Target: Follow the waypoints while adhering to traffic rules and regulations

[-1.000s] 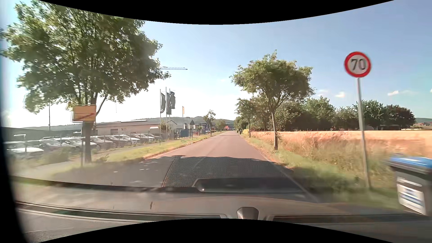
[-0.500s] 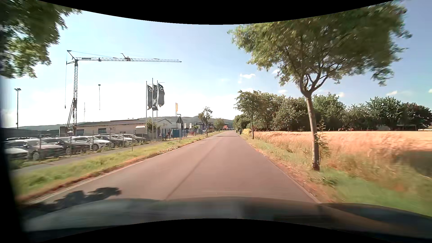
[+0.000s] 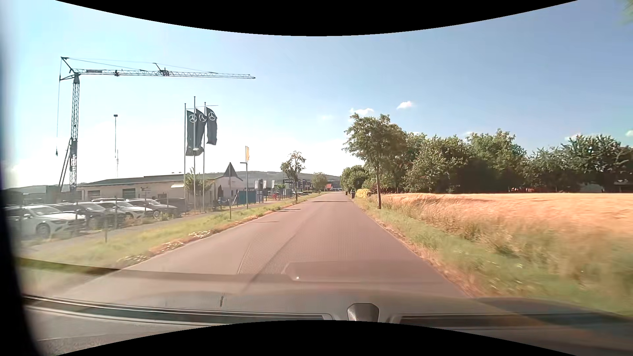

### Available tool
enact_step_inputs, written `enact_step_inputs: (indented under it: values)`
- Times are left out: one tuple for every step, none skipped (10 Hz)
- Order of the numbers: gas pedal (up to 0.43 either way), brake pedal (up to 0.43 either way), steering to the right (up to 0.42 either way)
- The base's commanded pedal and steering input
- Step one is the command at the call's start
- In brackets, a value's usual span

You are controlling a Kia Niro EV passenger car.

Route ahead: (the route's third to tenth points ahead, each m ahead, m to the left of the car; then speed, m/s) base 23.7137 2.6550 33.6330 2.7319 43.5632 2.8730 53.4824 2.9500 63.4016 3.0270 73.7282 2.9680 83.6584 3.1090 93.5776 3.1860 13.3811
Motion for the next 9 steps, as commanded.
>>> enact_step_inputs:
  values:
    - [0.197,0.006,-0.002]
    - [0.197,0.006,-0.002]
    - [0.197,0.006,-0.001]
    - [0.197,0.006,-0.001]
    - [0.197,0.006,-0.001]
    - [0.197,0.006,-0.001]
    - [0.197,0.006,-0.001]
    - [0.197,0.006,-0.001]
    - [0.197,0.006,-0.001]
